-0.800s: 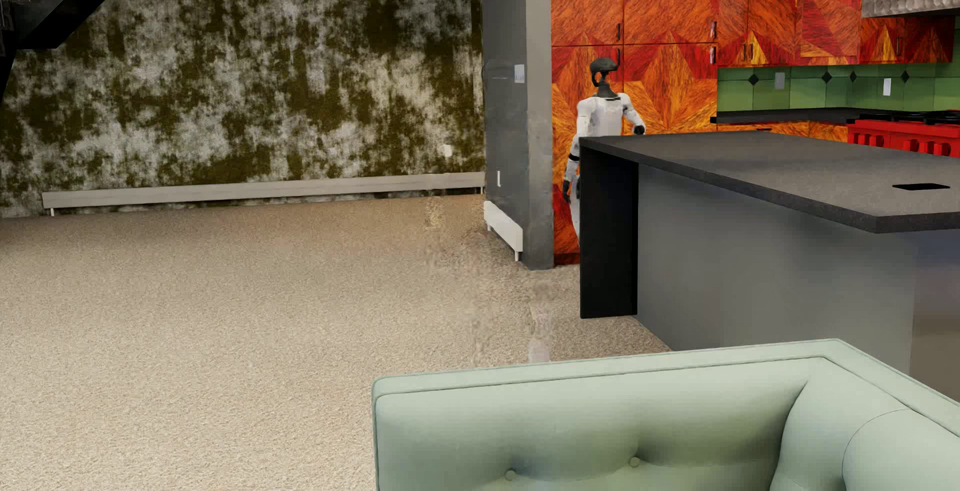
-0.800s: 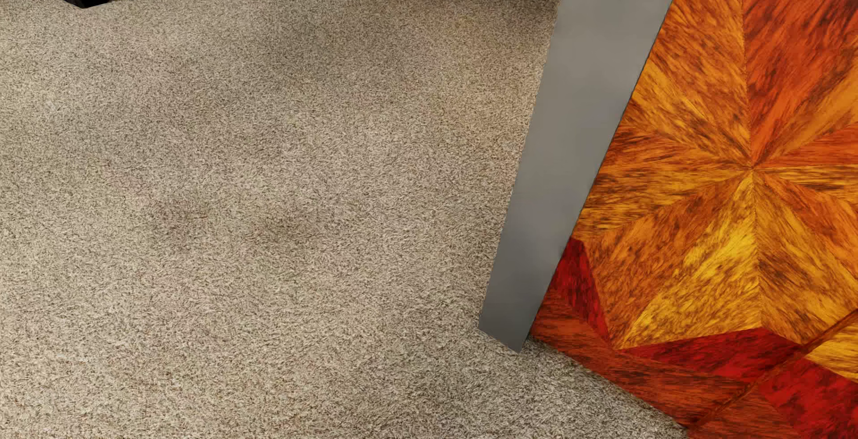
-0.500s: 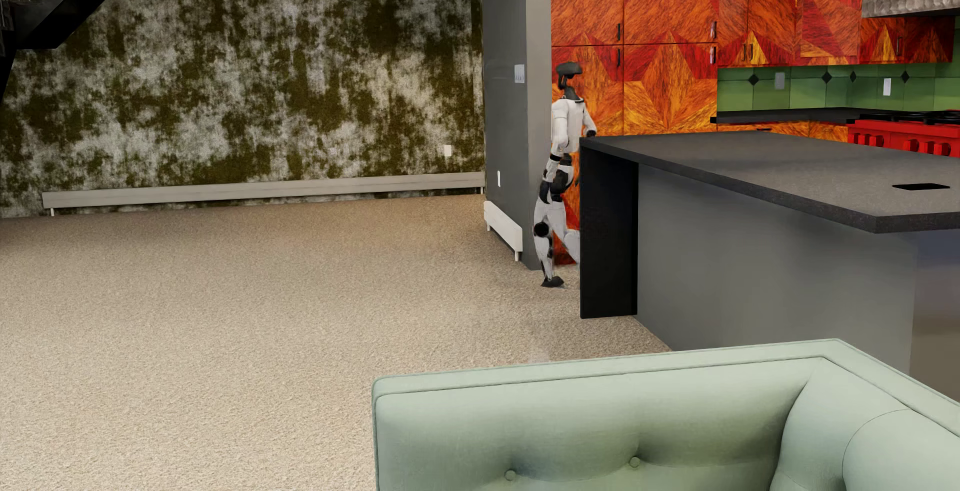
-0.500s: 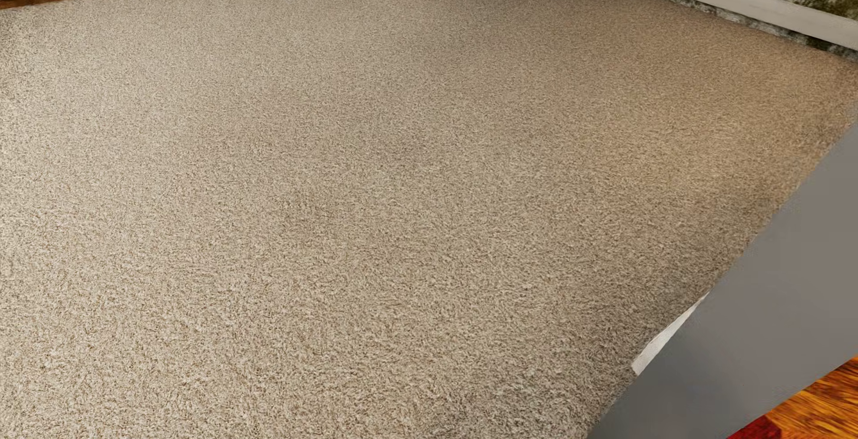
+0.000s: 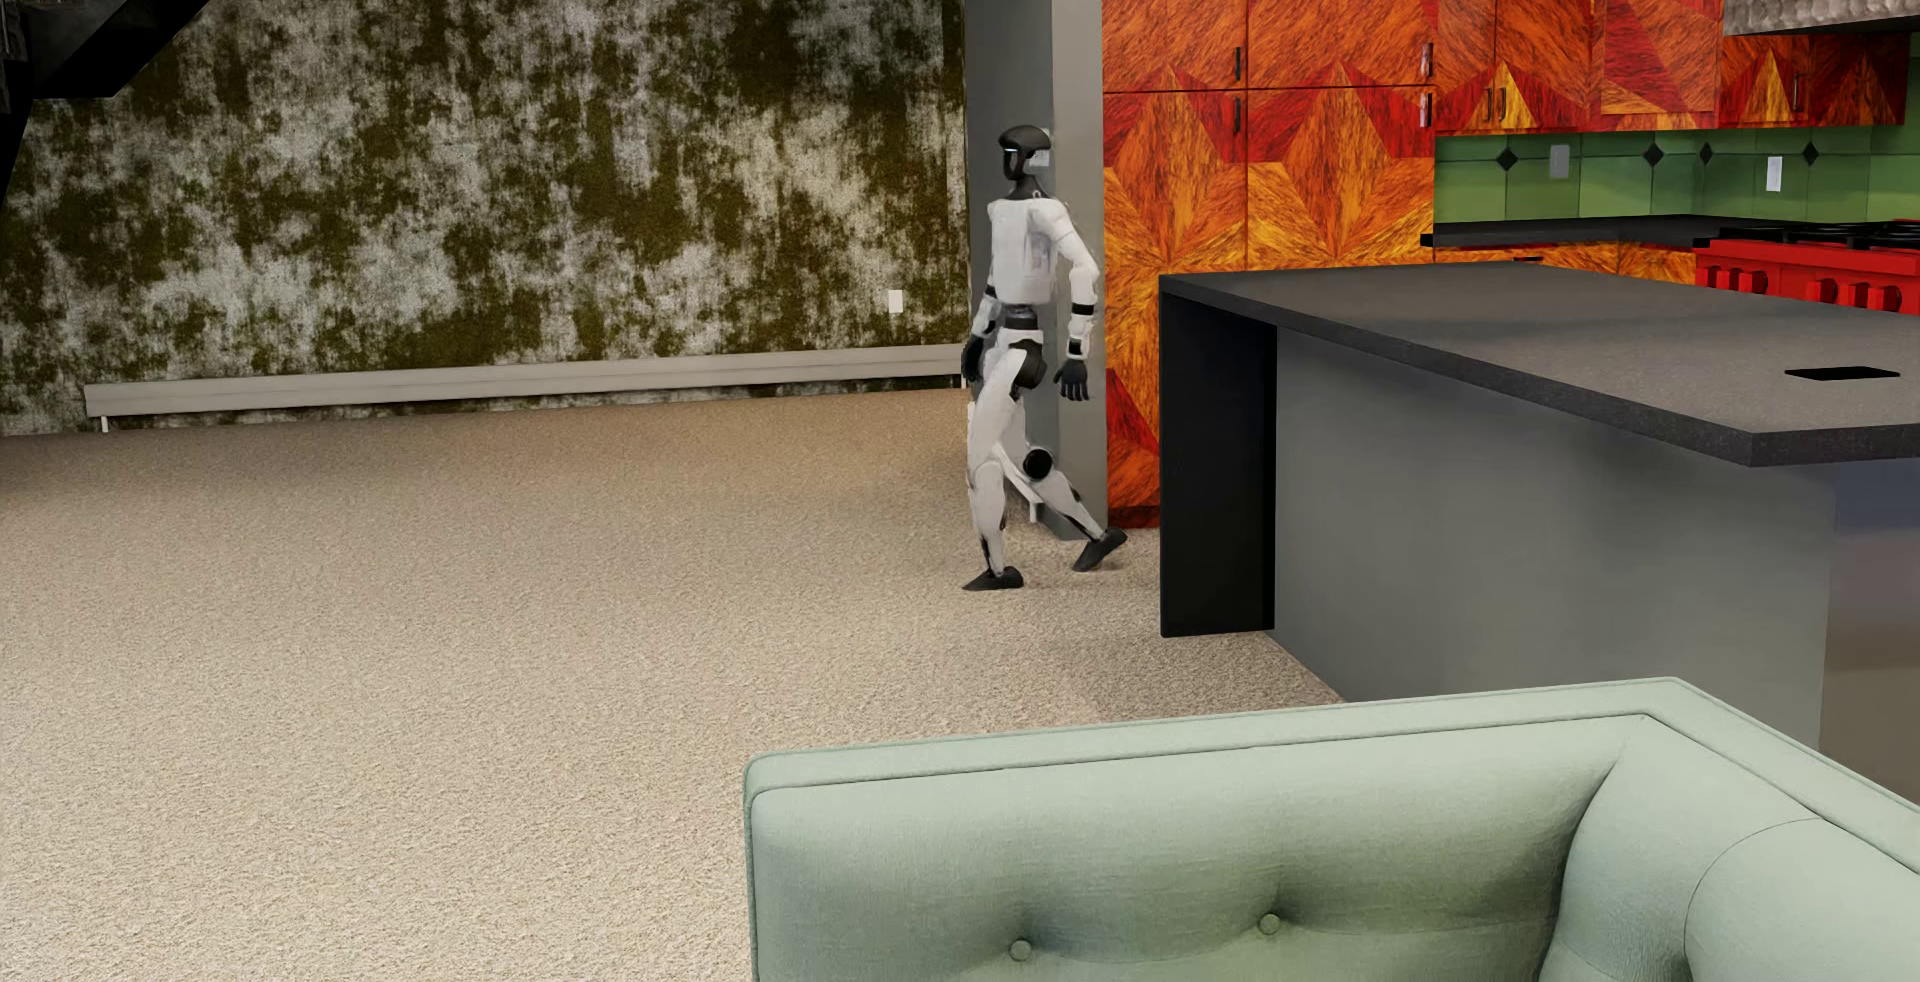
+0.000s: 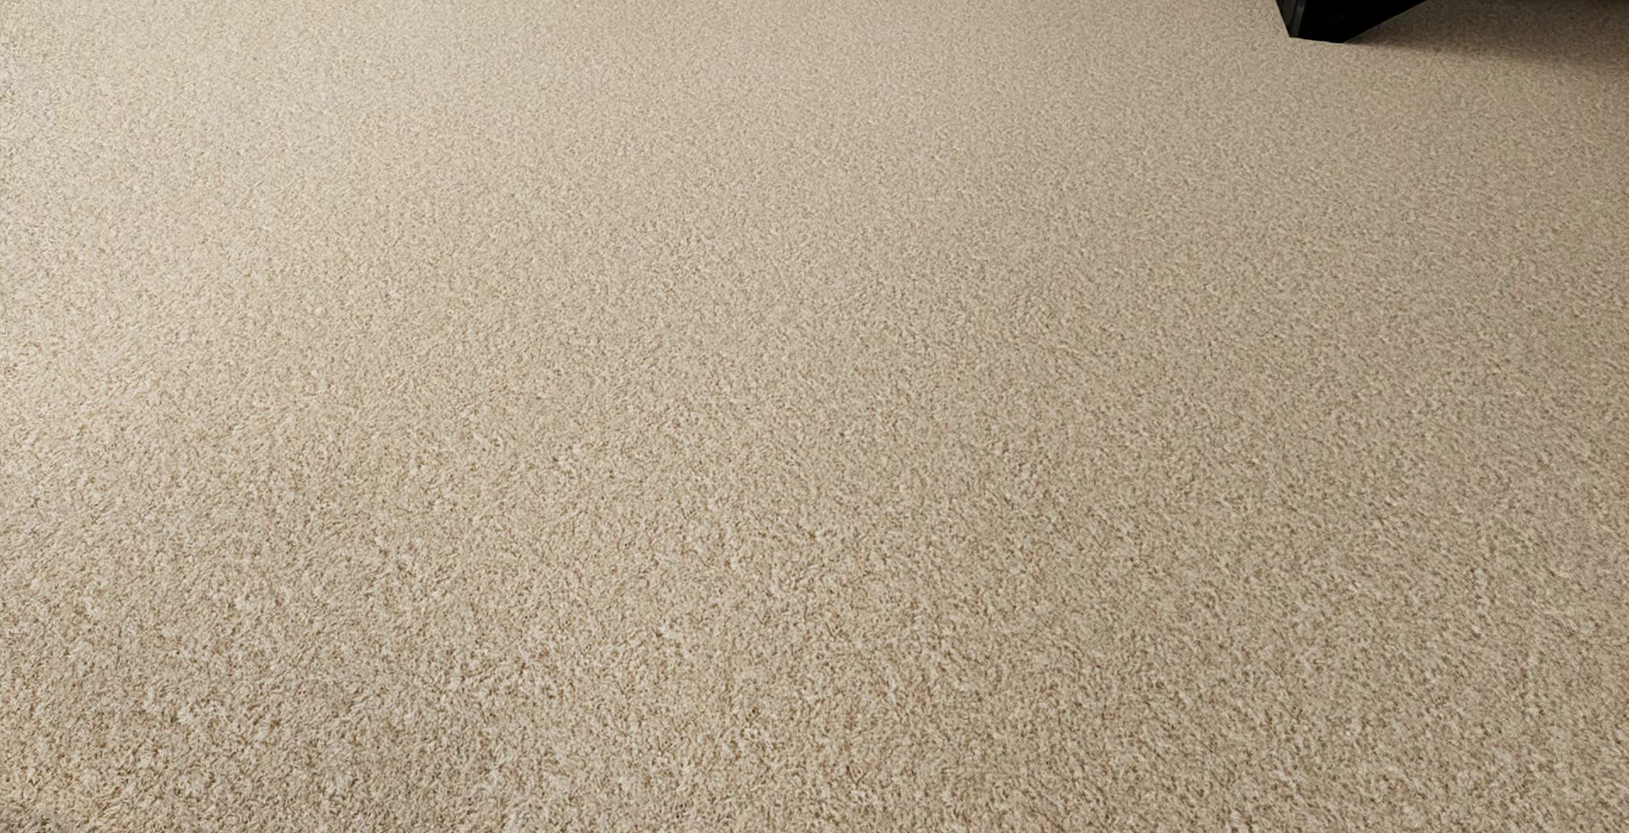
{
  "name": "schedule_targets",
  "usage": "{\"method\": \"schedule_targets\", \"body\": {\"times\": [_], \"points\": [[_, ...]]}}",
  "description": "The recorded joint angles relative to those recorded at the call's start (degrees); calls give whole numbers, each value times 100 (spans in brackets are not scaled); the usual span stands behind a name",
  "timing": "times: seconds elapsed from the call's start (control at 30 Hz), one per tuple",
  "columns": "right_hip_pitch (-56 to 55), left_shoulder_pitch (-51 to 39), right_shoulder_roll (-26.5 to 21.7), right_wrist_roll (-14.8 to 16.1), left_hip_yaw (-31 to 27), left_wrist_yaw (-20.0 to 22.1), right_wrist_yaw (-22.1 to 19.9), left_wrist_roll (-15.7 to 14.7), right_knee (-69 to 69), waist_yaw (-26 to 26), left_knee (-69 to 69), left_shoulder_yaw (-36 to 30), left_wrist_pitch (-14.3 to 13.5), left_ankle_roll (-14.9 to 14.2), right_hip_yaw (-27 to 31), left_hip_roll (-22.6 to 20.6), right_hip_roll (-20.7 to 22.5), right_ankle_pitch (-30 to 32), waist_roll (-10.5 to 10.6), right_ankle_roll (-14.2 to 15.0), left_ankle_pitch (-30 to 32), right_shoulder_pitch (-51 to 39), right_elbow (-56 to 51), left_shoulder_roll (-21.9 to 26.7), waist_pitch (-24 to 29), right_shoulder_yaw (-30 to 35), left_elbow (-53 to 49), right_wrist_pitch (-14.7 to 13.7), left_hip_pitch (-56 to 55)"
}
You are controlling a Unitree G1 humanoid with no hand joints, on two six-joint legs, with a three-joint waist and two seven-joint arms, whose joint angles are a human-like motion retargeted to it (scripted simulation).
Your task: Go to the armchair
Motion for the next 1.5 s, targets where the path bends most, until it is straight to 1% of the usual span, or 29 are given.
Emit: {"method": "schedule_targets", "body": {"times": [0.03,0.07,0.1,0.17,0.2,0.27,0.33,0.4,0.47,0.53,0.63,0.67,0.7,0.77,0.8,0.87,0.93,1.0,1.07,1.1,1.13,1.17,1.2,1.27,1.3,1.37,1.4,1.43,1.5], "points": [[14,40,65,0,0,0,0,0,141,45,48,-71,0,0,0,-40,-71,74,-94,0,-84,148,-56,-28,-141,-14,60,0,47],[-33,1,156,0,0,0,0,0,430,6,2,-205,0,0,0,-193,-219,301,-258,0,137,228,38,-42,-206,144,215,0,102],[-328,-101,251,0,0,0,0,0,1118,-129,-69,-249,0,0,0,-327,-426,720,-393,0,152,281,224,-9,-275,400,360,0,203],[-1463,-425,345,0,0,0,0,0,3113,-519,3,-147,0,0,0,-407,-965,1852,-531,0,-906,390,472,158,-394,961,332,0,539],[-1895,-660,365,0,0,0,0,0,3858,-808,-33,43,0,0,0,-445,-1103,1872,-515,0,-1166,423,599,221,-334,1250,267,0,800],[-2377,-1046,421,0,0,0,0,0,4145,-1128,-182,865,0,0,0,-395,-1132,980,-382,0,-1445,552,872,303,-129,1699,-91,0,1479],[-2865,-1263,434,0,0,0,0,0,3188,-1351,-317,1777,0,0,0,-316,-839,384,-328,0,-1579,658,914,373,-12,1894,-780,0,1959],[-3070,-1516,408,0,0,0,0,0,1718,-1650,-449,2118,0,0,0,-214,-575,822,-306,0,-1545,661,875,392,99,1749,-1200,0,2297],[-3197,-1775,309,0,0,0,0,0,532,-1744,-525,1924,0,0,0,-136,-445,1533,-311,0,-1555,594,785,322,173,1510,-1102,0,2600],[-3312,-1716,188,0,0,0,0,0,28,-1624,-548,1622,0,0,0,-40,-250,1936,-310,0,-1605,438,702,255,286,1224,-856,0,2976],[-3427,-1302,96,0,0,0,0,0,32,-1734,-541,504,0,0,0,-46,-81,1935,-462,0,-1571,329,408,266,269,387,-147,0,3474],[-3350,-1133,48,0,0,0,0,0,158,-1879,-554,-65,0,0,0,58,-81,2131,-383,0,-1444,358,310,202,233,181,229,0,3674],[-3388,-932,-7,0,0,0,0,0,393,-1935,-535,-596,0,0,0,157,-62,2022,-229,0,-1176,338,335,101,185,131,588,0,3773],[-3076,-473,-34,0,0,0,0,0,605,-2068,116,-1300,0,0,0,294,-163,1367,-4,0,-239,271,559,68,65,188,826,0,3434],[-2768,-402,-54,0,0,0,0,0,573,-2044,987,-1501,0,0,0,388,-188,1056,133,0,324,274,562,124,102,400,833,0,2883],[-2556,-464,41,0,0,0,0,0,466,-1758,3123,-1084,0,0,0,313,-320,613,230,0,1056,175,586,250,-91,618,682,0,1186],[-2039,-530,188,0,0,0,0,0,196,-1274,4289,-144,0,0,0,137,-455,428,39,0,258,55,493,319,-129,739,408,0,19],[-1296,-460,288,0,0,0,0,0,-112,-959,3575,929,0,0,0,-41,-472,313,-159,0,550,11,294,283,-50,527,-43,0,-559],[-756,-498,269,0,0,0,0,0,-208,-620,1651,1432,0,0,0,-170,-436,203,-237,0,1178,-48,109,118,110,199,-380,0,-633],[-448,-494,233,0,0,0,0,0,-238,-521,681,1490,0,0,0,-174,-388,155,-234,0,1154,-87,62,52,206,108,-489,0,-498],[-176,-465,196,0,0,0,0,0,-262,-473,-96,1473,0,0,0,-120,-313,112,-224,0,615,-107,17,23,263,32,-573,0,-395],[28,-429,174,0,0,0,0,0,-275,-431,-370,1407,0,0,0,28,-191,71,-191,0,-251,-99,-40,25,274,-41,-605,0,-352],[206,-416,170,0,0,0,0,0,-257,-459,-346,1281,0,0,0,73,-148,39,-219,0,-417,-53,-101,34,260,-116,-519,0,-482],[428,-443,221,0,0,0,0,0,-99,-400,-93,849,0,0,0,-39,-345,202,-413,0,1030,225,-174,38,135,-311,-40,0,-730],[413,-411,276,0,0,0,0,0,110,-392,120,568,0,0,0,-130,-541,558,-569,0,1338,437,-149,62,2,-314,247,0,-811],[-215,-277,383,0,0,0,0,0,1473,-623,247,-151,0,0,0,-241,-1045,2051,-848,0,852,721,161,173,-184,52,727,0,-380],[-1222,-403,383,0,0,0,0,0,2608,-885,134,-665,0,0,0,-465,-1410,2605,-1017,0,601,693,304,227,-394,339,869,0,-328],[-1967,-569,391,0,0,0,0,0,3547,-1169,44,-1059,0,0,0,-536,-1449,2306,-1014,0,310,691,453,276,-435,557,934,0,-66],[-2653,-1006,369,0,0,0,0,0,4452,-1565,-223,-1455,0,0,0,-482,-1470,1057,-817,0,-644,821,671,346,-149,1021,944,0,1076]]}}
